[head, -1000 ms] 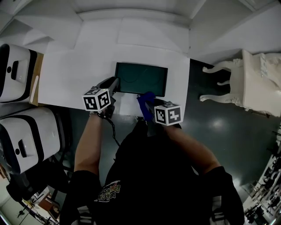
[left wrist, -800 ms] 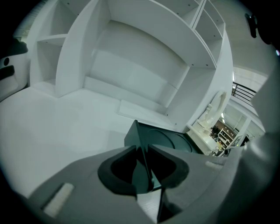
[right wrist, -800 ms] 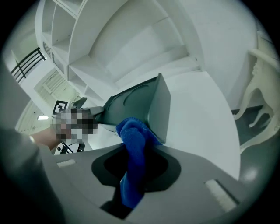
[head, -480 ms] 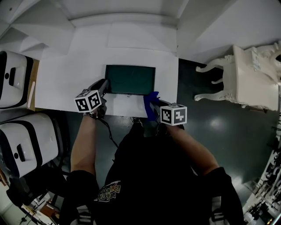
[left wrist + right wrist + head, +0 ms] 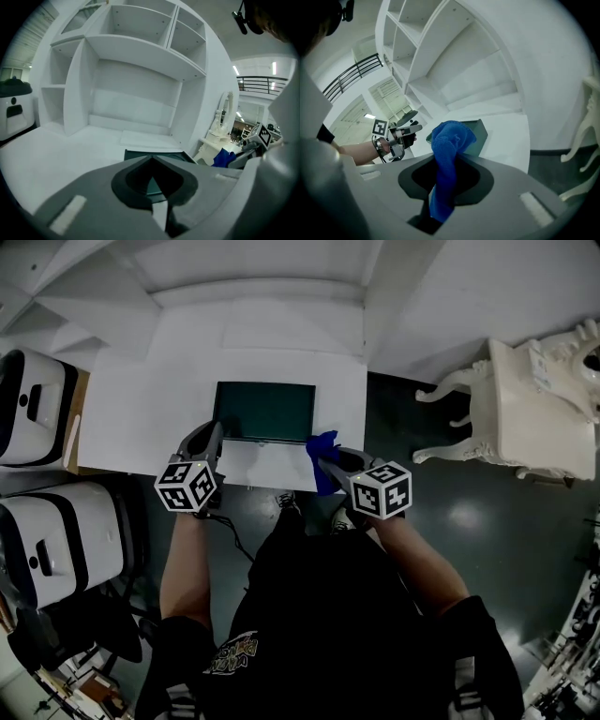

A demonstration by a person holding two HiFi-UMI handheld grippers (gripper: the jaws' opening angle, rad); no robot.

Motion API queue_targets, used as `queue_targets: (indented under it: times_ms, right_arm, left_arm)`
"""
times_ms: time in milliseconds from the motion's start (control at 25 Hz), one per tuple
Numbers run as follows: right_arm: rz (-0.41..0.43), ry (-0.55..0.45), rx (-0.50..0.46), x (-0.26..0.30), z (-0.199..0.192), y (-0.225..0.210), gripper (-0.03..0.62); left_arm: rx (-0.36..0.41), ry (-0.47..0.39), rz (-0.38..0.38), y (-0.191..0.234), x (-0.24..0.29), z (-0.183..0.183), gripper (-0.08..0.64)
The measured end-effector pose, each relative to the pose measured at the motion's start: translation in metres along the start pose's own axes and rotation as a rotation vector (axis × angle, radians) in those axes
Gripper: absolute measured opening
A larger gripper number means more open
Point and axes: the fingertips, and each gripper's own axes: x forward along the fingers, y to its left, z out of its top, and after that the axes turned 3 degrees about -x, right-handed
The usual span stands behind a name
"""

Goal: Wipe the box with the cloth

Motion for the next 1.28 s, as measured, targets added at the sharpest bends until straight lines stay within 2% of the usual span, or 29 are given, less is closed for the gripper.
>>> queue_targets:
  times_ms: [120,360,640,1000,1280]
  right_arm:
    - [0.02,-0.017,-0.078,-0.019,0.01,0.0,0.098]
    - [0.06,-0.056,-0.15,-0.051,0.022,-0.002,0.098]
    - [0.116,-0.042,-0.222,-0.089,0.006,-0.004,0.097]
    - [0.168,0.0,-0.214,-0.108,-0.03,0.016,0.097]
    - [0.154,0.027,-0.238,-0.107,-0.052,0.022,0.097]
  left_arm:
    - [-0.008,0.006,-0.024,-0.035,-0.013,-0.005,0.0]
    - [-0.014,0.014,-0.059,-0.102,-0.039,-0.021,0.0]
    - [-0.045,0.014,-0.067,-0.172,-0.066,-0.059,0.0]
    - [-0.089,0.091,-0.095,-0.221,-0.104,-0.107,0.0]
    - [-0.113,0.098,-0.124,-0.225,-0.107,-0.123,0.0]
